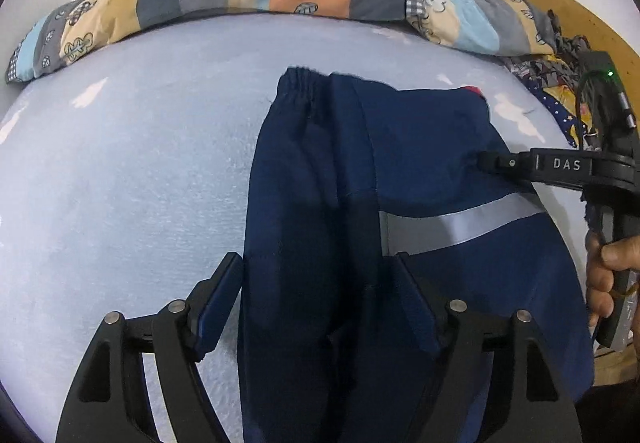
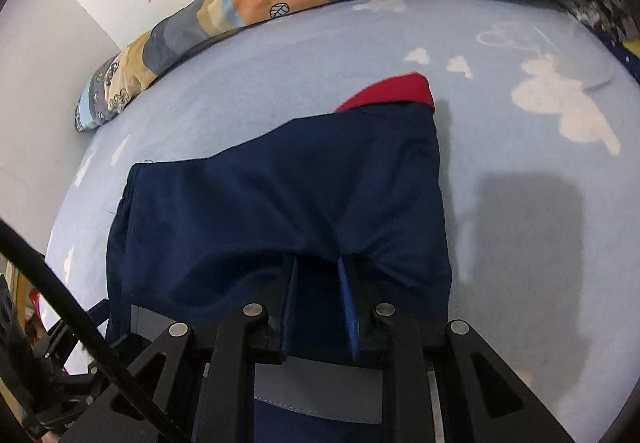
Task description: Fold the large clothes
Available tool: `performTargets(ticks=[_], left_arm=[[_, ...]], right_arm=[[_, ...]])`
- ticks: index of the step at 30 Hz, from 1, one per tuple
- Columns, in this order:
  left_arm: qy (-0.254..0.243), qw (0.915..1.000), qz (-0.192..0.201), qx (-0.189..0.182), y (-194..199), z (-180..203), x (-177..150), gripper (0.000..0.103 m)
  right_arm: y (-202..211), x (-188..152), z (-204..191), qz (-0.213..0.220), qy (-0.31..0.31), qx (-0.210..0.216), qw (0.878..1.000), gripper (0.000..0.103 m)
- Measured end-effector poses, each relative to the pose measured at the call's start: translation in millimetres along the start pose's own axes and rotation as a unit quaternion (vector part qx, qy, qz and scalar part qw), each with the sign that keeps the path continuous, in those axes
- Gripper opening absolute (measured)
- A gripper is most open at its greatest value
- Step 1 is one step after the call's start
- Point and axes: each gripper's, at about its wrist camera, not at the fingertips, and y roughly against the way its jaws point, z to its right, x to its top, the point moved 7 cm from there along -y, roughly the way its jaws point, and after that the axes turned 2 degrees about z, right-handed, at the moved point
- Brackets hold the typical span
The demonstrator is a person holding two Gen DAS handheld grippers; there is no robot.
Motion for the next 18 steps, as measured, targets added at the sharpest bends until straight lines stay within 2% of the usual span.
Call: performTargets(ticks=[2,4,6,7,12,14,18], left_arm=[[-0.007,0.9999,0.016,-0.001,11.2,1.2,-3.4,0.075],[-0.019,0.9993,0.031,-0.004,22.9,6.2,-4.6,0.075],[-0.036,0.9977,0.057,0.0,40.7,11.9,-8.5,0.075],[-0.042,0.9971,0.064,0.0,45.9,13.1,-8.6,0.075],[-0.071,0.9924,0.099,0.016,79.9,24.7,-28.0,0.075],[-0.08,0.9898,0.114,0.029,90.7,27.7,-38.6,0.075],[-0.088,0.9884,0.117,0.04,98.8,36.3,-59.5,0.075]], right_arm=[[22.3,-0.9,-12.7,0.022,0.016,-0.006,1.0,0.023],[50.1,-5.6,-34.0,0.045,0.048,0.006,0.998,0.024],[79.4,-20.9,-52.6,0.062,0.084,-0.005,0.995,0.035],[91.4,-29.5,-58.5,0.069,0.094,-0.007,0.993,0.036],[136.5,-96.5,-68.1,0.089,0.085,0.017,0.992,0.041],[144.6,-126.4,-63.8,0.093,0.083,0.002,0.992,0.041],[155.3,-167.0,-56.5,0.103,0.077,-0.013,0.992,0.041]])
